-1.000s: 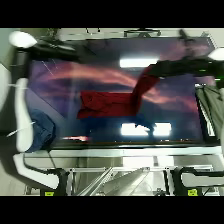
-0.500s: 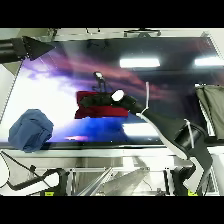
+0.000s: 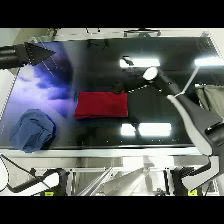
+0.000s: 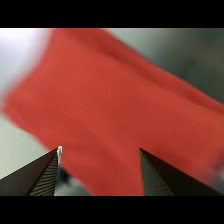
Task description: Fold the shirts.
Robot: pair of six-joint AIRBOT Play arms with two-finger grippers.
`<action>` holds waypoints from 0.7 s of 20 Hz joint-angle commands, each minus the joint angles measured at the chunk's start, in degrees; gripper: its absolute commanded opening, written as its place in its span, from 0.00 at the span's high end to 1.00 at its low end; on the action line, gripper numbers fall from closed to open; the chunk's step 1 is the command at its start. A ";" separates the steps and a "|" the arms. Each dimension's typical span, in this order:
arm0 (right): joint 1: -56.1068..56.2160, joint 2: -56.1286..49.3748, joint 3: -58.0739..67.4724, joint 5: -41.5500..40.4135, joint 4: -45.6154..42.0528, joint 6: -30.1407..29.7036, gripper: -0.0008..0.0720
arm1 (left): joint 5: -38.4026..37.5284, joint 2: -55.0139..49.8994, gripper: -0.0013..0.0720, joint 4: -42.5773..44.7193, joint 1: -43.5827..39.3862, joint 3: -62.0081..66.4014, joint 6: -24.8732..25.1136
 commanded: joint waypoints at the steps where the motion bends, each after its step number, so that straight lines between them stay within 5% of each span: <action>1: -7.26 -0.04 -2.10 8.15 -10.16 7.72 0.21 | 0.13 0.07 0.96 0.04 0.04 -0.15 0.17; 14: -3.23 -15.76 -2.73 6.21 17.88 -4.96 0.22 | 3.32 0.07 0.96 0.11 0.04 -0.17 0.15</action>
